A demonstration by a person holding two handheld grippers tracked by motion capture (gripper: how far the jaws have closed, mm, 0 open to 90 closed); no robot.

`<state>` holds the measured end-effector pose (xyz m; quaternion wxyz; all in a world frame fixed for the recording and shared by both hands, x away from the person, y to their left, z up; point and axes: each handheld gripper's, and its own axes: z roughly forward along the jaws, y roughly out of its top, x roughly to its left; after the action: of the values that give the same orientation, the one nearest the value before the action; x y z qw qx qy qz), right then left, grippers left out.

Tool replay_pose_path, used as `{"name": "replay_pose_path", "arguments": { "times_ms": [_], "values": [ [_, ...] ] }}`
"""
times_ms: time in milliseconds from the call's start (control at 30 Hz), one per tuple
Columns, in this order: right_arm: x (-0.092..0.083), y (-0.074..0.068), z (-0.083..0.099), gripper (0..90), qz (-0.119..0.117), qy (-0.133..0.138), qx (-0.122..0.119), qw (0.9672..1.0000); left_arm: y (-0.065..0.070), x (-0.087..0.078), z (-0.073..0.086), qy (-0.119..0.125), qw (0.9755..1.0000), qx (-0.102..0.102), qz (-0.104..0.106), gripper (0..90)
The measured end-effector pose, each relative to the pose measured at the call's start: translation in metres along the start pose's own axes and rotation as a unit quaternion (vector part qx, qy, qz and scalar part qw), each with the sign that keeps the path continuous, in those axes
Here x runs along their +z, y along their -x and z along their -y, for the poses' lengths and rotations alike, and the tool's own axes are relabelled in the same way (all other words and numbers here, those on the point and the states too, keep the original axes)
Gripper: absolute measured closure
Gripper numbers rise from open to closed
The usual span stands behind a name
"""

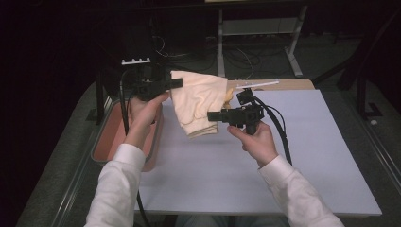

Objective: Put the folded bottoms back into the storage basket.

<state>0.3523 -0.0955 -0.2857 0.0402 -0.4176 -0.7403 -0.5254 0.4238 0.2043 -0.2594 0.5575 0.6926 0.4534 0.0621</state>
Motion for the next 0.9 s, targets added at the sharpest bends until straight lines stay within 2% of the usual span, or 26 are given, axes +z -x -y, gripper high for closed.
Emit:
{"name": "replay_pose_path", "arguments": {
  "times_ms": [567, 900],
  "values": [
    [0.021, -0.016, -0.013, 64.7, -0.009, -0.006, -0.014, 0.9998, -0.011, -0.027, -0.009, 0.009, 0.9997, 0.013, -0.018, 69.2],
    [0.038, -0.029, -0.019, 64.5, -0.016, -0.011, -0.027, 0.9995, -0.021, -0.047, -0.011, 0.017, 0.9995, 0.009, -0.027, 69.2]
  ]
}}
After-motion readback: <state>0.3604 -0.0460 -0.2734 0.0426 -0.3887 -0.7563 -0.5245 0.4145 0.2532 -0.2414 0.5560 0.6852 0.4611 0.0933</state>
